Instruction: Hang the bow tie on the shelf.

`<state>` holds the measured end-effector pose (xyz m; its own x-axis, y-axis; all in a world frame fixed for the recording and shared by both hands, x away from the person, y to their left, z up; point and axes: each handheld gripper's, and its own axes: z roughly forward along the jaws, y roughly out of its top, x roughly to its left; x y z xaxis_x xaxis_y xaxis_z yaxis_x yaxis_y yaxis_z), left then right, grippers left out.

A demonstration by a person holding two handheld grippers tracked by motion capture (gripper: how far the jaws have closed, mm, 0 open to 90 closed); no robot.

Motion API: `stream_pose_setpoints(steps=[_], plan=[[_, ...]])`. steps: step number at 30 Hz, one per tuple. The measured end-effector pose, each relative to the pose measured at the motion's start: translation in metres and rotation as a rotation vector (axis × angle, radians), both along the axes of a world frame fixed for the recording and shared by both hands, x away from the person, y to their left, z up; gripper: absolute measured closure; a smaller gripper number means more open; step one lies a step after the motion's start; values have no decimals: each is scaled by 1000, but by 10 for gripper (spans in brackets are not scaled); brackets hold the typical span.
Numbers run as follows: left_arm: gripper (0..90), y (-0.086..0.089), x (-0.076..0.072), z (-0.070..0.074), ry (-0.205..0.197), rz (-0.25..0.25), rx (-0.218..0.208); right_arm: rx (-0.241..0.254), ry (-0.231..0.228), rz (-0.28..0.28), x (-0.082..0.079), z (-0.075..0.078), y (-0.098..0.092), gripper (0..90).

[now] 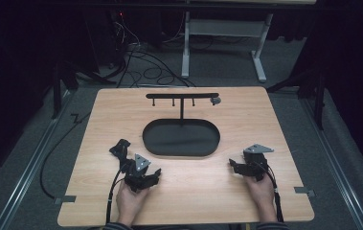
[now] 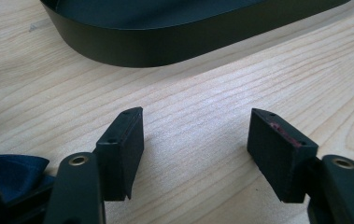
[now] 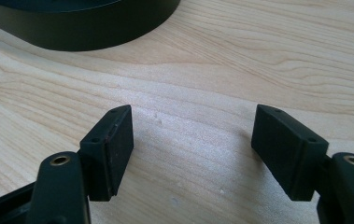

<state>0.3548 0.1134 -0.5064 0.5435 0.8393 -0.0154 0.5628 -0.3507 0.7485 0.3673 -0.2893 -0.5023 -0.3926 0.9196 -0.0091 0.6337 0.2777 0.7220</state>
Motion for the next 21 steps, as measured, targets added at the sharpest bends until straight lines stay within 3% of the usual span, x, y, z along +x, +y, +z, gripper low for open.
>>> stream_pose_setpoints(steps=[21], plan=[[328,-1,0,0,6,-5,-1,0,0,-1,0,0,0,312]])
